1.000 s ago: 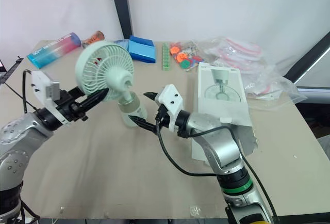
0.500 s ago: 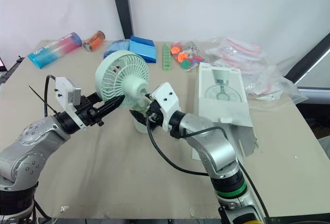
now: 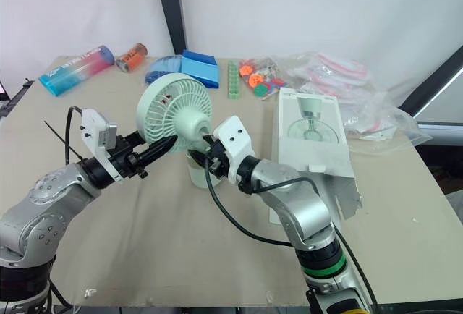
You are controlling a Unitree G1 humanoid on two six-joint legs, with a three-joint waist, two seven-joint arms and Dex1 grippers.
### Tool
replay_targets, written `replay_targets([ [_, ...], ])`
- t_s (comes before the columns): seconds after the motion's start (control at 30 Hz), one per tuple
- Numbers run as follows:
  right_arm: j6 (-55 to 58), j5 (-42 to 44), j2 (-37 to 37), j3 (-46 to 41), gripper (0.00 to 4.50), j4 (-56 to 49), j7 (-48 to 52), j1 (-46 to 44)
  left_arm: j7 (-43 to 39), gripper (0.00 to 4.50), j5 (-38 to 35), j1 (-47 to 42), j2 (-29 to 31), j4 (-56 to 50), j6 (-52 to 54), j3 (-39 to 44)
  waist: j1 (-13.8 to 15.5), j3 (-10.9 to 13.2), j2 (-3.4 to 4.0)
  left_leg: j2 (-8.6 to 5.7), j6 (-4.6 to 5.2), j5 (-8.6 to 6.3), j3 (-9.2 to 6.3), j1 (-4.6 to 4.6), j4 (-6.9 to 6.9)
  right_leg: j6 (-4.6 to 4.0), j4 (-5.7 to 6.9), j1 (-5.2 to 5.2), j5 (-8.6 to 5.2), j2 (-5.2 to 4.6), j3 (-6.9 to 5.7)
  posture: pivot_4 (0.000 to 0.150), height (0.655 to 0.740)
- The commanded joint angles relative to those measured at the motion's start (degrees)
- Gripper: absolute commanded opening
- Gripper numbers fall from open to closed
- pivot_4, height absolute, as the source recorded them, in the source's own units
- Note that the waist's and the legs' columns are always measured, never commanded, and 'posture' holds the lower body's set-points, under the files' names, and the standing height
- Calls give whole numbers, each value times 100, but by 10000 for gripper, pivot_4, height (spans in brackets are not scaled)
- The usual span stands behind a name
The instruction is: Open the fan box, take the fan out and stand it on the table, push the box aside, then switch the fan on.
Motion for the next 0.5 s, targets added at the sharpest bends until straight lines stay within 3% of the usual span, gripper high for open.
replay_targets([
  [0.03,17,39,-26,26,18206,-242,45,-34,-21,19007,-41,-127,-54,-212,-136,80,0,0,0,0,0,0,0,0,0,0,0,0,0,0,0,1500,7400],
  [0.5,37,14,-59,32,18206,-146,96,-23,-5,19007,-41,-88,-74,-264,-87,31,0,0,0,0,0,0,0,0,0,1,0,0,-1,0,1,1500,7400],
])
